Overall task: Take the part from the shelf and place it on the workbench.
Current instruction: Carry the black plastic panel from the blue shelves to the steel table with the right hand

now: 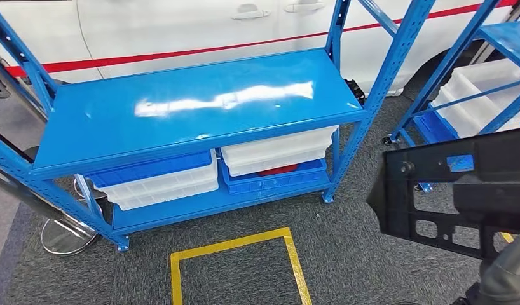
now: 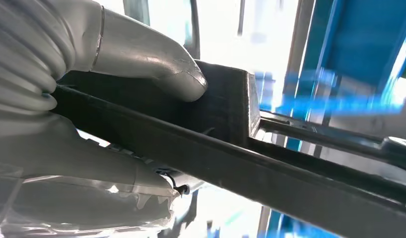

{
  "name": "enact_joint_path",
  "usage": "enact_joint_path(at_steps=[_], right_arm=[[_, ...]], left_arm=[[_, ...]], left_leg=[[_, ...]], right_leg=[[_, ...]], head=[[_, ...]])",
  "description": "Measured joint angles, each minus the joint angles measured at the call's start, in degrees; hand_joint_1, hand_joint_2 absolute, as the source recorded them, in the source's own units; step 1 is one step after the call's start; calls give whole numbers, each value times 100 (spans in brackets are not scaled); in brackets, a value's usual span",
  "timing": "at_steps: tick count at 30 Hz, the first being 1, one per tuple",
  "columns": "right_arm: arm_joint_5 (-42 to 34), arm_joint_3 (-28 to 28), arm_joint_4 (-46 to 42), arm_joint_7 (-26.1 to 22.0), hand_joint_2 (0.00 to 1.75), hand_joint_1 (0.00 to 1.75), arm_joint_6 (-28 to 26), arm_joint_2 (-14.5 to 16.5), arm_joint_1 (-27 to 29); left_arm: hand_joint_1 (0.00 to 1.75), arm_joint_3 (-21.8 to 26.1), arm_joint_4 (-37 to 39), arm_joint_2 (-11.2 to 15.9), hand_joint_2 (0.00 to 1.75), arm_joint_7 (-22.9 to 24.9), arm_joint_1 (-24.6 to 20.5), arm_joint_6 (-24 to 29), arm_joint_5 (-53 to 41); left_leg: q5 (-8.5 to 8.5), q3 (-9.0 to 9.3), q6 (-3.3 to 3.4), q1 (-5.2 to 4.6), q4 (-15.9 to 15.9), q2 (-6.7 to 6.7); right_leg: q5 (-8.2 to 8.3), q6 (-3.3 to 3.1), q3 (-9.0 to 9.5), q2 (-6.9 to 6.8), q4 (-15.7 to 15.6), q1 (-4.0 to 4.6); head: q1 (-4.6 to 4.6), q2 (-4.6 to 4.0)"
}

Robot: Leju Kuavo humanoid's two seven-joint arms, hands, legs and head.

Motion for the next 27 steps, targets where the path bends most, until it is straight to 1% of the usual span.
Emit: enact_joint_path(at_steps=[1, 2, 3, 4, 5, 6, 7, 8, 9, 10, 11, 12, 13, 14, 15, 16, 17, 18, 19, 20, 21, 22, 23, 24, 25, 26, 27], right_arm=[[-60, -209, 5, 1, 175, 175, 80, 87, -15], [-113, -389, 13, 2, 175, 175, 160, 164, -36], [-170, -570, 27, 5, 175, 175, 257, 232, -61], [-229, -758, 47, 14, 175, 175, 376, 300, -86], [-289, -940, 68, 26, 175, 175, 494, 358, -119], [-341, -1122, 92, 44, 175, 175, 611, 406, -154], [-384, -1289, 117, 69, 175, 175, 714, 445, -197], [-420, -1443, 147, 97, 175, 175, 810, 480, -246], [-453, -1585, 180, 125, 175, 175, 903, 509, -291], [-491, -1725, 220, 157, 175, 175, 999, 531, -329], [-535, -1855, 263, 185, 175, 175, 1093, 548, -353], [-589, -1973, 304, 213, 175, 175, 1176, 555, -363], [-647, -2080, 343, 240, 175, 175, 1251, 556, -367], [-706, -2166, 377, 266, 175, 175, 1315, 555, -370], [-759, -2238, 409, 288, 175, 175, 1372, 553, -373], [-803, -2293, 446, 303, 175, 175, 1420, 546, -381], [-834, -2331, 486, 315, 175, 175, 1456, 531, -395], [-854, -2356, 525, 321, 175, 175, 1479, 514, -409], [-868, -2374, 564, 325, 175, 175, 1495, 498, -421], [-876, -2391, 593, 328, 175, 175, 1502, 483, -427], [-886, -2410, 621, 328, 175, 175, 1512, 462, -422], [-904, -2426, 648, 328, 175, 175, 1527, 432, -413], [-927, -2435, 679, 333, 175, 175, 1547, 385, -408], [-954, -2437, 718, 339, 175, 175, 1567, 331, -400], [-977, -2433, 760, 346, 175, 175, 1583, 285, -393], [-991, -2429, 804, 355, 175, 175, 1592, 246, -384], [-998, -2425, 846, 360, 175, 175, 1593, 216, -372]], left_arm=[[0, 3, -1, -3, 0, 15, -2, 9, 15], [0, 9, -1, -6, 0, 30, -3, 21, 35], [0, 20, -2, -9, 0, 48, -7, 39, 67], [0, 35, -2, -14, 0, 68, -13, 65, 107], [0, 52, -2, -22, 0, 82, -21, 90, 142], [0, 71, -2, -29, 0, 94, -30, 113, 171], [0, 93, -2, -35, 0, 102, -35, 138, 194], [0, 116, -2, -39, 0, 109, -35, 162, 213], [0, 140, -2, -41, 0, 114, -29, 186, 232], [0, 166, -2, -48, 0, 118, -18, 213, 260], [0, 190, -2, -56, 0, 121, -6, 236, 284], [0, 215, -2, -65, 0, 115, 5, 258, 315], [0, 244, -2, -75, 0, 105, 10, 281, 352], [0, 273, -2, -83, 0, 91, 12, 304, 386], [0, 304, -2, -90, 0, 70, 12, 329, 431], [0, 337, -2, -94, 0, 54, 13, 354, 469], [0, 372, -2, -100, 0, 40, 16, 378, 499], [0, 403, -2, -108, 0, 32, 18, 397, 525], [0, 428, -2, -117, 0, 29, 19, 409, 538], [0, 445, -2, -128, 0, 27, 19, 416, 547], [0, 459, -2, -144, 0, 26, 16, 422, 567], [0, 476, -2, -158, 0, 22, 11, 438, 594], [0, 502, -2, -173, 0, 19, 5, 462, 629], [0, 533, -2, -189, 0, 17, 4, 489, 669], [0, 564, -2, -198, 0, 17, 7, 514, 696], [0, 593, -2, -207, 0, 19, 14, 529, 713], [0, 615, -2, -215, 0, 21, 20, 536, 723]], left_leg=[[-22, -25, -36, -9, 59, 50], [-39, -40, -73, -18, 104, 90], [-50, -43, -107, -31, 135, 129], [-52, -41, -137, -39, 147, 172], [-56, -36, -167, -32, 146, 204], [-90, -44, -200, -20, 175, 163], [-178, -88, -230, -5, 276, 56], [-336, -190, -252, 8, 502, -93], [-534, -335, -266, 19, 836, -250], [-731, -517, -269, 21, 1243, -340], [-864, -680, -267, 22, 1603, -376], [-885, -767, -259, 22, 1791, -386], [-795, -759, -242, 22, 1772, -395], [-607, -646, -217, 21, 1525, -422], [-377, -469, -181, 20, 1136, -513], [-203, -300, -139, 21, 741, -684], [-93, -174, -112, 20, 426, -832], [-50, -111, -92, 15, 241, -949], [-60, -101, -82, 4, 176, -987], [-52, -97, -75, -9, 157, -928], [-20, -91, -50, -1, 127, -856], [19, -82, -16, 10, 88, -779], [59, -74, 18, 23, 44, -697], [93, -79, 46, 32, 8, -603], [104, -90, 63, 20, 1, -516], [107, -105, 68, 10, 4, -422], [107, -120, 70, 2, 10, -332]], right_leg=[[83, -17, 215, -123, -338, -3], [113, -58, 335, -202, -542, 8], [106, -111, 362, -238, -616, 24], [128, -167, 338, -202, -602, 37], [142, -217, 318, -137, -599, 37], [164, -258, 299, -90, -610, 29], [189, -299, 279, -39, -623, 20], [213, -337, 260, 12, -633, 11], [231, -364, 234, 65, -634, 13], [248, -383, 205, 129, -633, 20], [265, -393, 181, 200, -632, 30], [280, -394, 165, 275, -631, 39], [293, -388, 156, 354, -629, 47], [305, -377, 154, 431, -628, 51], [315, -364, 154, 504, -627, 50], [329, -343, 145, 575, -621, 53], [349, -312, 123, 647, -616, 47], [372, -276, 94, 712, -614, 36], [401, -230, 63, 784, -618, 22], [432, -184, 40, 856, -637, 5], [453, -147, 23, 885, -649, -4], [433, -118, -4, 814, -625, 2], [348, -98, -65, 670, -518, 16], [184, -83, -182, 484, -271, 24], [-25, -65, -341, 315, 77, 33], [-218, -44, -511, 232, 466, 30], [-338, -25, -635, 198, 775, 26]], head=[[0, 0], [-1, 0], [-1, 0], [-2, 0], [-2, 0], [-2, 0], [-3, 0], [-3, 0], [-3, 0], [-3, 0], [-2, 0], [-3, 0], [-3, 0], [-3, 0], [-3, 0], [-2, 0], [-2, 0], [-2, 0], [-2, 0], [-2, 0], [-2, 0], [-1, 0], [-1, 0], [0, 0], [1, 0], [1, 0], [1, 0]])
